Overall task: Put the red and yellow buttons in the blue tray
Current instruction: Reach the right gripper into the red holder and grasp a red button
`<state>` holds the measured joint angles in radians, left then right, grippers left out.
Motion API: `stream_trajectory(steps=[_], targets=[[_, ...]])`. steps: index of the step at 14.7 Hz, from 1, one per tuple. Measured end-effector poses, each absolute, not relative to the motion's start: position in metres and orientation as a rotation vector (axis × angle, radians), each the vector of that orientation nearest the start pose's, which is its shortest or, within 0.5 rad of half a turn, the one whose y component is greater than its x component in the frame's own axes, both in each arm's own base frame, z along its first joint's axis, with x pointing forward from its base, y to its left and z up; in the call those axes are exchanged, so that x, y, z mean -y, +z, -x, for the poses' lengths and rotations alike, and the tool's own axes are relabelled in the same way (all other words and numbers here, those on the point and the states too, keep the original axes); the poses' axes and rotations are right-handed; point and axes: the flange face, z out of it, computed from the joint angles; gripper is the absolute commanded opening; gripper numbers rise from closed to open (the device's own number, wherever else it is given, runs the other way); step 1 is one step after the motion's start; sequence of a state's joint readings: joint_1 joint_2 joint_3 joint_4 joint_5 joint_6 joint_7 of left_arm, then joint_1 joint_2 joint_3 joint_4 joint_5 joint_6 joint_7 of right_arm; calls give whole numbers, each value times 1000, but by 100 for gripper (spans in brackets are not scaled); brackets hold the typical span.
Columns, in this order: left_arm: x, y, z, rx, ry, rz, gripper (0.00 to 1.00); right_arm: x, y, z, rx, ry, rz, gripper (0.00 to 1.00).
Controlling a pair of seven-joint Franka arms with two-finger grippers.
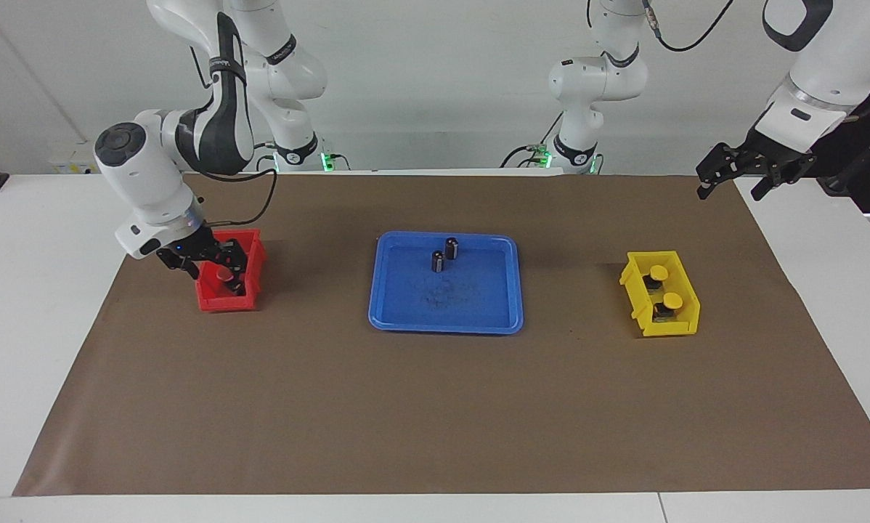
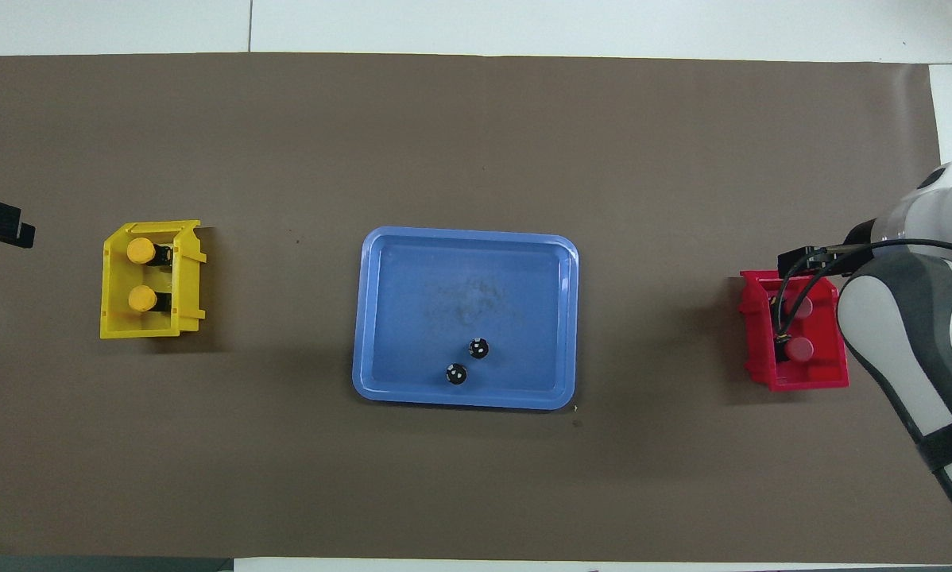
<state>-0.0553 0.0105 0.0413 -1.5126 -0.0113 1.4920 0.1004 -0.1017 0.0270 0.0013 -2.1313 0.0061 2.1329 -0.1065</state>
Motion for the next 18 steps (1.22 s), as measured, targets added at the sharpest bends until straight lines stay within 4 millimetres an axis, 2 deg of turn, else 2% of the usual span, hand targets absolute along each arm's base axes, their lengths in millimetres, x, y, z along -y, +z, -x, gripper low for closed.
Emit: stream_trajectory(steps=[2, 6, 12, 18], targets=[[9, 639, -550, -180, 48, 3148, 100, 54, 385, -536, 4, 39, 3134, 74], [8, 639, -550, -179, 48, 3148, 100, 54, 371, -529, 0, 42, 3134, 71], [8, 639, -550, -179, 48, 3148, 100, 67, 366, -525, -38, 46, 3133, 71], [8, 639, -550, -179, 48, 3148, 100, 65, 354, -517, -36, 41, 3133, 71]])
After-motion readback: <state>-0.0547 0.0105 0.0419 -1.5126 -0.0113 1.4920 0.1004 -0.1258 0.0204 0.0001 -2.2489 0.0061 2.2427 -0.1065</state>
